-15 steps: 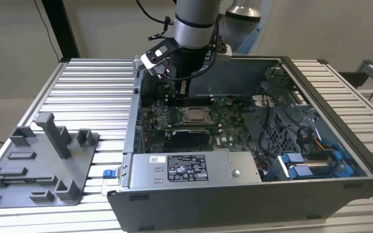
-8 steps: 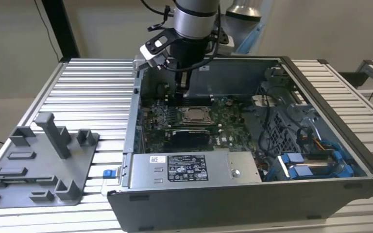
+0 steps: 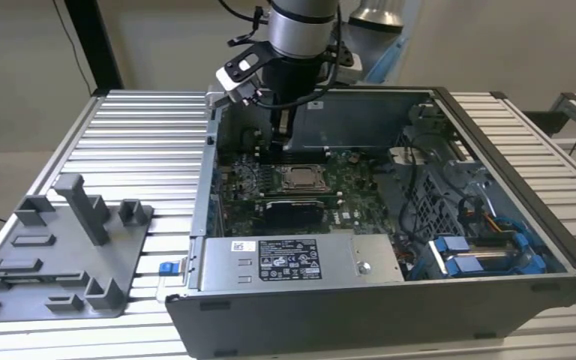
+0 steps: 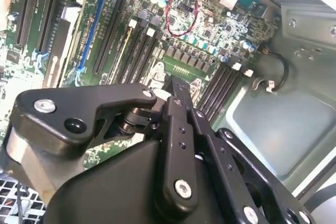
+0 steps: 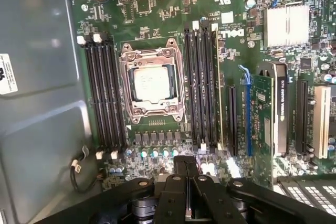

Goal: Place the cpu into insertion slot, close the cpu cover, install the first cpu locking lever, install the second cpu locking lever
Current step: 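Install the second cpu locking lever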

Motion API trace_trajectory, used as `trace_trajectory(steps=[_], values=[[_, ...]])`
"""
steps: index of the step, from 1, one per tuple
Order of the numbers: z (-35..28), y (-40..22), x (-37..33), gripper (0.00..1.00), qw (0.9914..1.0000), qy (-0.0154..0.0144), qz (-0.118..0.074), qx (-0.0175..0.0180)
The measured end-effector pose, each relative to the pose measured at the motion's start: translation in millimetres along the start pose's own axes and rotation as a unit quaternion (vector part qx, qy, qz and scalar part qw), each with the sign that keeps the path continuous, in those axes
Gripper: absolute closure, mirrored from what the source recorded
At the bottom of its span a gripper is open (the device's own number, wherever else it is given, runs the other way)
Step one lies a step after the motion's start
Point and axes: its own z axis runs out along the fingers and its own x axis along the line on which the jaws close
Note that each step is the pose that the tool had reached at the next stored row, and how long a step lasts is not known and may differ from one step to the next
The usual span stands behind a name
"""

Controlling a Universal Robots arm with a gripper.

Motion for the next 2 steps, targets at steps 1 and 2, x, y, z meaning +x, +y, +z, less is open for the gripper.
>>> trace_trajectory(steps=[1,2], values=[[-0.2,0.0,0.0,1.0,1.0,0.0001,0.0,0.0],[-0.5,-0.1,0.0,1.0,1.0,0.0,0.0,0.0]])
